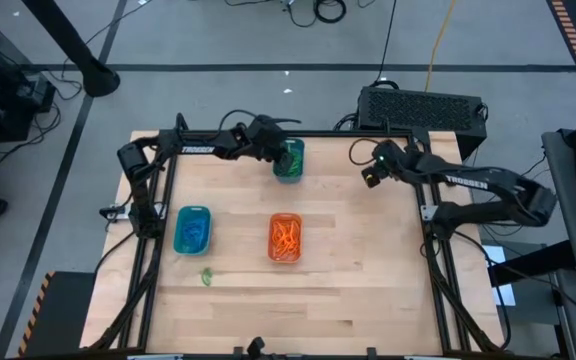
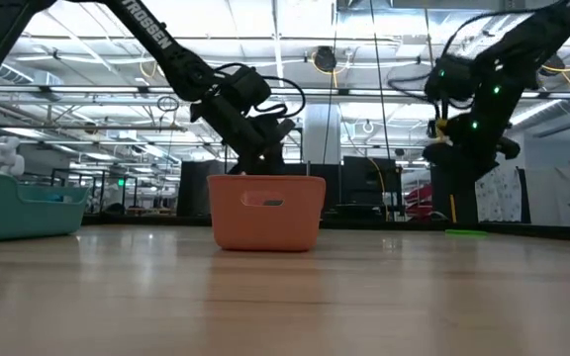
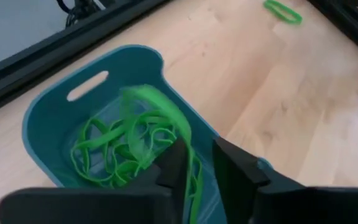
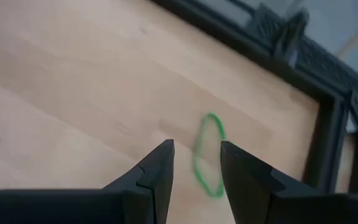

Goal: Sort rubber bands into baskets
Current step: Put the green rubber band into the blue bin

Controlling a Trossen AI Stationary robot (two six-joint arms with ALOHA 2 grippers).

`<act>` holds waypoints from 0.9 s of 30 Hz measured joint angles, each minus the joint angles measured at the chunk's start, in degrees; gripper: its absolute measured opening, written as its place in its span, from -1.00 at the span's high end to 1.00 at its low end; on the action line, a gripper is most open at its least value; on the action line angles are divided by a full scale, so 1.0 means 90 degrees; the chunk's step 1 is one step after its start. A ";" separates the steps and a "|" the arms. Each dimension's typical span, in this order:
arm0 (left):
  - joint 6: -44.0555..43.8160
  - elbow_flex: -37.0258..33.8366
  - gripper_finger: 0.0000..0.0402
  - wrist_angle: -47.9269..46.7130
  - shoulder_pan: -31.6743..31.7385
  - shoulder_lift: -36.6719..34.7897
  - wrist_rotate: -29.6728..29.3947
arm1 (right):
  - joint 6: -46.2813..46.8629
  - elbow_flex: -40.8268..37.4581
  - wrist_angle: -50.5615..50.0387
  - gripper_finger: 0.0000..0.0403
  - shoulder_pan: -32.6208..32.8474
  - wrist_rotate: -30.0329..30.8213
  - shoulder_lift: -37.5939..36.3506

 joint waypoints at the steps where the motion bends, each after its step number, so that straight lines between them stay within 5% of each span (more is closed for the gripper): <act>1: 0.0090 0.0060 0.57 -0.0134 -0.0002 -0.0002 0.0039 | -0.0001 0.0000 0.0001 0.39 -0.0086 -0.0022 0.0140; 11: 0.0483 0.0570 0.22 -0.1175 -0.0083 -0.0002 -0.0159 | -0.0507 0.0000 0.0702 0.39 -0.0649 -0.0467 0.1500; 27: 0.1158 0.0674 0.19 -0.1573 -0.0258 0.0034 -0.0638 | -0.0669 0.0022 0.0860 0.39 -0.0912 -0.0326 0.2171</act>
